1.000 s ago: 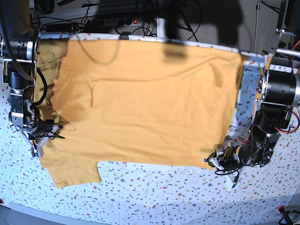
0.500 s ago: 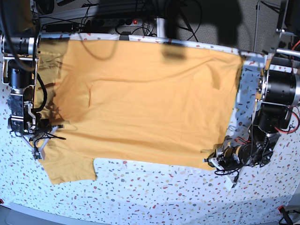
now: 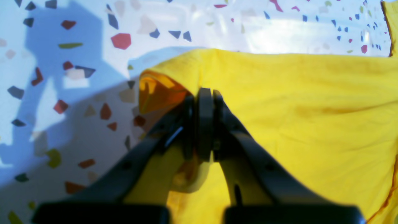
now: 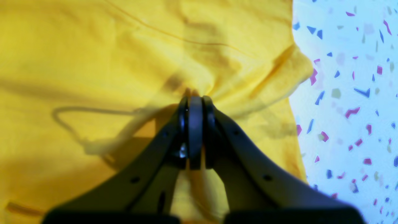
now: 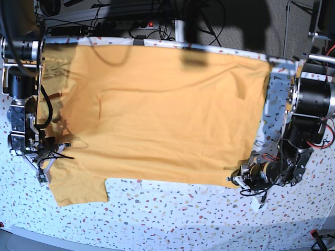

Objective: Fold the T-shirt properly
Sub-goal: 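Close both grippers firmly on the yellow shirt's side edge, then lift the side edge and fold it over the shirt with both grippers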

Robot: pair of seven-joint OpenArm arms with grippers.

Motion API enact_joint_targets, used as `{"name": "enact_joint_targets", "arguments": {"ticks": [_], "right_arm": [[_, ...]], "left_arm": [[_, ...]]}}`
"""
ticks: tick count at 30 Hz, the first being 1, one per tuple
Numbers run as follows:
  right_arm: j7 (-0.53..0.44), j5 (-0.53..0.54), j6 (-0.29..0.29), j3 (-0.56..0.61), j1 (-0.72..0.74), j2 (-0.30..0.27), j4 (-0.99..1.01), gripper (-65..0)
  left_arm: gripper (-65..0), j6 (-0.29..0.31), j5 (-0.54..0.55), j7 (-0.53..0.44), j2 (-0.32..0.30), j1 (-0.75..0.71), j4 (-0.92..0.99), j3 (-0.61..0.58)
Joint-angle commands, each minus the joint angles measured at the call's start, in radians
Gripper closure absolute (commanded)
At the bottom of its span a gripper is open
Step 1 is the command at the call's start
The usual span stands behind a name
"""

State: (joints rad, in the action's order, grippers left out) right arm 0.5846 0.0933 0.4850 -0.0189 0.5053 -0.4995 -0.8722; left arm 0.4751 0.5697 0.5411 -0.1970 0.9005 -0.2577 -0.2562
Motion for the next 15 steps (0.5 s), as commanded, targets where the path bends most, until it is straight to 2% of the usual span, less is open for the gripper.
{"name": "enact_joint_targets", "arguments": {"ticks": [1, 5, 9, 15], "right_arm": [[-0.019, 0.018, 0.029, -0.004, 0.014, -0.019, -0.045, 0.0], [-0.002, 0.019, 0.028, -0.007, -0.059, -0.019, -0.182, 0.0], [0.039, 0.019, 0.012, -0.008, -0.118, -0.019, -0.284, 0.0], [0.052, 0.016, -0.005, -0.037, -0.185, -0.03, -0.37, 0.0]], "left_arm": [[0.0, 0.008, 0.015, -0.012, -0.006, 0.042, -0.022, 0.002], [0.0, 0.008, 0.016, 0.018, -0.014, 0.024, -0.078, 0.002], [0.0, 0.008, 0.021, 0.077, -0.037, -0.027, -0.212, 0.002], [0.0, -0.002, 0.087, 0.158, -0.105, -0.157, -0.462, 0.002]]}}
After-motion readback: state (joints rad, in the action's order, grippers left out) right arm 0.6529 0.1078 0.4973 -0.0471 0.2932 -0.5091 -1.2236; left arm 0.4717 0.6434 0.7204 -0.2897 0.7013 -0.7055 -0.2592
